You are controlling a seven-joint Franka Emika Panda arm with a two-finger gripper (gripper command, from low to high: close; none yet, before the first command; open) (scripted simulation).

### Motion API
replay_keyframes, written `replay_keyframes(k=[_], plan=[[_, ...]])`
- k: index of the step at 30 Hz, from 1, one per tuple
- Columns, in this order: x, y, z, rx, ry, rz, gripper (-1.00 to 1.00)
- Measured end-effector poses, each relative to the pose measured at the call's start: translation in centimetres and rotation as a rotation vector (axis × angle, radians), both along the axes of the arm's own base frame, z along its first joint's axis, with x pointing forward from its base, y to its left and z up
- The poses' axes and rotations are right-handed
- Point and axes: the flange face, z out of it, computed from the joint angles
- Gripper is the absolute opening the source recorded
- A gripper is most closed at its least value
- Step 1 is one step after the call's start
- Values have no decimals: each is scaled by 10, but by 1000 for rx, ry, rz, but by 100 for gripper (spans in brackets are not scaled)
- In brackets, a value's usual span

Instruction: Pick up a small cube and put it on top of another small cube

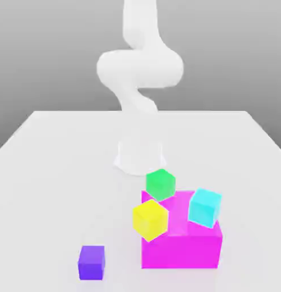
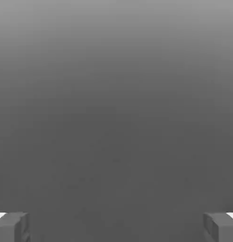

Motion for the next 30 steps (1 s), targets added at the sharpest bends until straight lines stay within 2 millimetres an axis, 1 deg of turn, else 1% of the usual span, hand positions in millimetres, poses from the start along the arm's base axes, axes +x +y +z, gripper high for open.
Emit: replay_keyframes(k=[3,7,11,14,17,20,23,26,30], plan=[[35,-11,-50,104,85,-128,0],[70,-26,-119,222,190,-305,0],[92,-41,-192,322,291,-496,0],[101,-52,-248,386,362,-647,0],[102,-63,-303,438,428,-805,0],[97,-76,-359,480,487,-975,0],[85,-86,-412,509,540,-1145,0],[68,-93,-464,524,585,-1315,0],[63,-95,-515,525,597,-1367,0]])
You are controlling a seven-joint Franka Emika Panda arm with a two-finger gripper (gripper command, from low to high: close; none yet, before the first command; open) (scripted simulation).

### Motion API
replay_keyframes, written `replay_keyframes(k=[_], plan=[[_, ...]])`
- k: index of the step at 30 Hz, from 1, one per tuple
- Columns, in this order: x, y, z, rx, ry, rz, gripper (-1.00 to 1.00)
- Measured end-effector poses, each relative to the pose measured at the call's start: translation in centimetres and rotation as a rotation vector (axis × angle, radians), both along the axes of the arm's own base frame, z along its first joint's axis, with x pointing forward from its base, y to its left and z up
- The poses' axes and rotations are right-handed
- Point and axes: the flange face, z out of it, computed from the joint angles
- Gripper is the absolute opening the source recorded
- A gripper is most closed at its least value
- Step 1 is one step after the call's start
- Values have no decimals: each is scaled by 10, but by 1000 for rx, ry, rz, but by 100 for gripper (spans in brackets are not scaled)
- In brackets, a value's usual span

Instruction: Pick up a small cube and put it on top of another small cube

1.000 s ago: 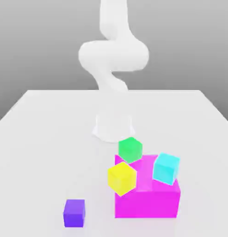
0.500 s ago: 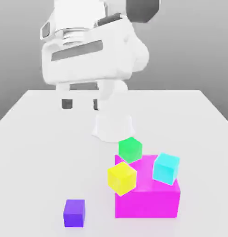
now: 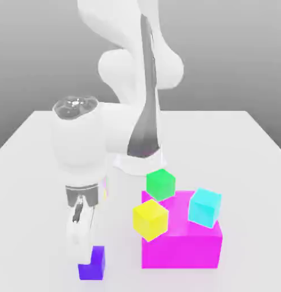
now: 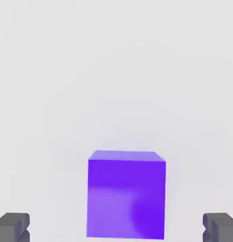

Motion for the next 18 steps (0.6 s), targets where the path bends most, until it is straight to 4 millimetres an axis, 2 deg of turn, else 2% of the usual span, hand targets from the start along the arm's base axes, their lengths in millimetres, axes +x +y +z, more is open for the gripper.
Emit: replay_keyframes(k=[1,2,9,14,16,18], plan=[[0,0,-12,0,1,-1,0],[-1,0,-23,0,1,-3,-100],[-1,0,-25,0,-1,-3,-100],[-1,0,25,0,0,-4,-100],[-6,-8,39,18,2,4,-100],[-7,-3,60,50,-2,47,-100]])
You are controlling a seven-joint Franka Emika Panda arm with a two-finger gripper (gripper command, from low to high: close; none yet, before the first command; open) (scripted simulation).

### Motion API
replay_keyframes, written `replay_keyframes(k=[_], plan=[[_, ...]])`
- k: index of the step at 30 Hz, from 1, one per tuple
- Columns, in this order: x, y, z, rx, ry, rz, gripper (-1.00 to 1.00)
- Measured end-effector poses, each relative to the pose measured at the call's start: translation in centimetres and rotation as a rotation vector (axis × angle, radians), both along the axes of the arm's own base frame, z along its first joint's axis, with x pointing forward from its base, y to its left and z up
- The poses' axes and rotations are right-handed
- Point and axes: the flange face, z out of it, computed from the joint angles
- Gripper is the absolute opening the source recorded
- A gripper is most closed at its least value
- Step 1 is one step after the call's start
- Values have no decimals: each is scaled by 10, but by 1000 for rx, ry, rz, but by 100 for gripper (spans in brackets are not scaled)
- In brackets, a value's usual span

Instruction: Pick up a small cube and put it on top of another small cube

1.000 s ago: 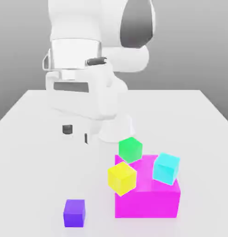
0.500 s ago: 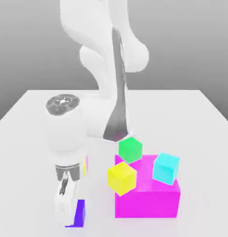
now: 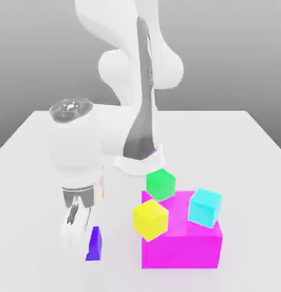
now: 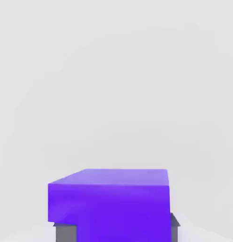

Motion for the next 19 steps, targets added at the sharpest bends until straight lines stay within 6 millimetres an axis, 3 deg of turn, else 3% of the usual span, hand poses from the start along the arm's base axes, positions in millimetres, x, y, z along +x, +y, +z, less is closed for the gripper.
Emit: replay_keyframes(k=[5,11,13,16,17,19], plan=[[2,53,57,34,-17,178,-100],[-13,110,119,-15,-14,363,-100],[-14,123,112,-41,-10,387,-100],[-15,126,77,-49,-8,395,-100],[-15,127,67,-49,-9,396,100],[-15,127,67,-49,-9,396,100]])
